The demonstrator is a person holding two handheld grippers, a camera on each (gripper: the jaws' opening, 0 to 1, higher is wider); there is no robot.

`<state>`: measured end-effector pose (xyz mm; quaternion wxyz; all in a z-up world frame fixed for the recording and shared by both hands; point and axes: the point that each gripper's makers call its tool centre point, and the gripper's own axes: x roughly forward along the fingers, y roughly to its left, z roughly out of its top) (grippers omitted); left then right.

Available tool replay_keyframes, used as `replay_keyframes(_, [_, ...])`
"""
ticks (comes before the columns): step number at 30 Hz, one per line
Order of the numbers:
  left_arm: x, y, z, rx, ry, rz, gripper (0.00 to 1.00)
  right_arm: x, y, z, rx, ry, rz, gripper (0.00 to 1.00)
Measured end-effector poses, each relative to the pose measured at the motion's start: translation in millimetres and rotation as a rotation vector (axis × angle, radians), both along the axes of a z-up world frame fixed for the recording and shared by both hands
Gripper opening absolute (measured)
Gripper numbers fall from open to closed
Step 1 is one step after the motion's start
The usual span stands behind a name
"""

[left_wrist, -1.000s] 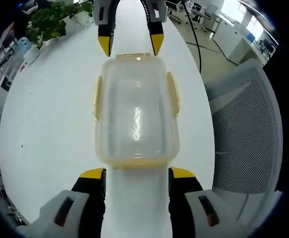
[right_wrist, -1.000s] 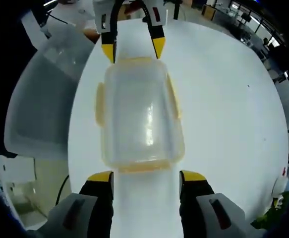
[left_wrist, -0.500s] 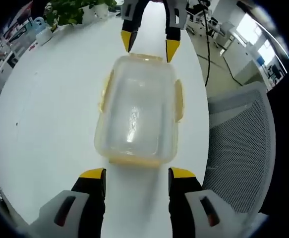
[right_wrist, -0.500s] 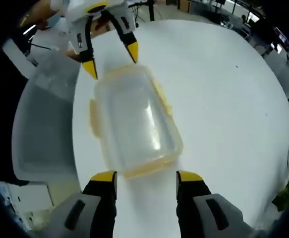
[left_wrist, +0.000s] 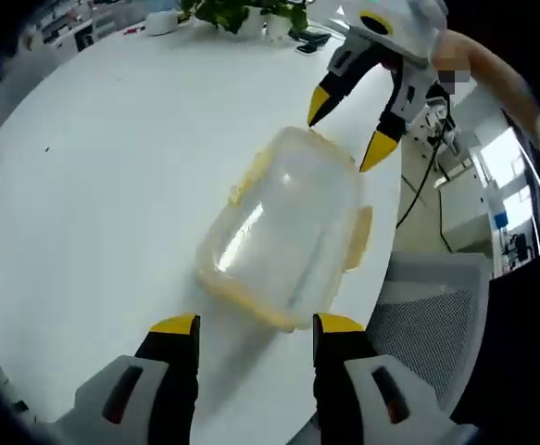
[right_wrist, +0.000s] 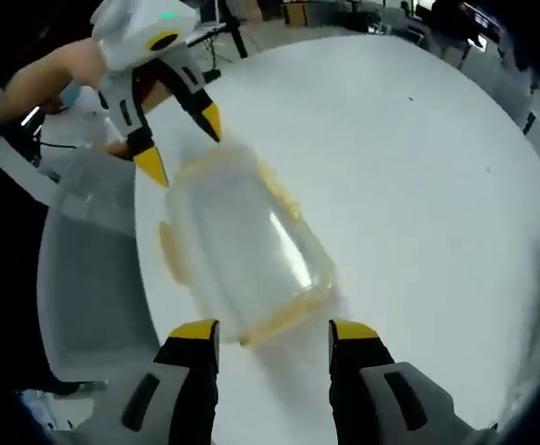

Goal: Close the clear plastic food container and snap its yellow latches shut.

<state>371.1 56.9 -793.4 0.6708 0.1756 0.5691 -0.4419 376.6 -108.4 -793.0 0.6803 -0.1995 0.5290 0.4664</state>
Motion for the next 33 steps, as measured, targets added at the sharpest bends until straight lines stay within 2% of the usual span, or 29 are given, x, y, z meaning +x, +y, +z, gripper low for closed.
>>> replay_keyframes(3, [2.6, 3, -0.7, -0.002, 0.021, 0.088, 0.49, 2, -1, 0.3, 0.005, 0.006, -0.038, 0.46])
replay_keyframes(4, [0.3, 5, -0.9, 0.003, 0.059, 0.141, 0.49, 4, -1, 0.5, 0.007, 0.015, -0.070, 0.46])
replay_keyframes(6, [0.3, 4, -0.4, -0.028, 0.098, 0.205, 0.49, 5, -2, 1.3, 0.019, 0.033, -0.127, 0.45])
replay_keyframes(9, [-0.6, -3, 4.1, -0.115, 0.197, 0.375, 0.48, 8, -5, 1.3, 0.029, 0.072, -0.227, 0.42])
replay_keyframes(12, [0.3, -3, 1.6, -0.149, 0.226, 0.447, 0.48, 12, -6, 1.4, 0.057, 0.092, -0.304, 0.39])
replay_keyframes(13, [0.3, 0, -1.5, -0.146, 0.232, 0.468, 0.47, 12, -5, 1.0, 0.078, 0.125, -0.363, 0.39])
replay_keyframes(16, [-0.6, 3, -9.7, -0.167, 0.275, 0.551, 0.46, 12, -3, 0.0, 0.115, 0.167, -0.438, 0.39])
replay_keyframes(18, [-4.7, 1, -9.3, -0.196, 0.309, 0.579, 0.45, 11, -1, -0.2, 0.133, 0.189, -0.465, 0.38])
replay_keyframes(20, [-4.6, 0, -9.5, -0.211, 0.317, 0.600, 0.46, 11, -2, -0.6, 0.132, 0.197, -0.474, 0.38])
replay_keyframes(25, [-7.0, 2, -11.0, -0.199, 0.303, 0.605, 0.46, 13, 1, -0.2, 0.141, 0.191, -0.486, 0.38])
replay_keyframes(33, [-5.3, -3, -7.4, -0.215, 0.304, 0.609, 0.43, 15, 3, -0.8, 0.146, 0.195, -0.489, 0.36])
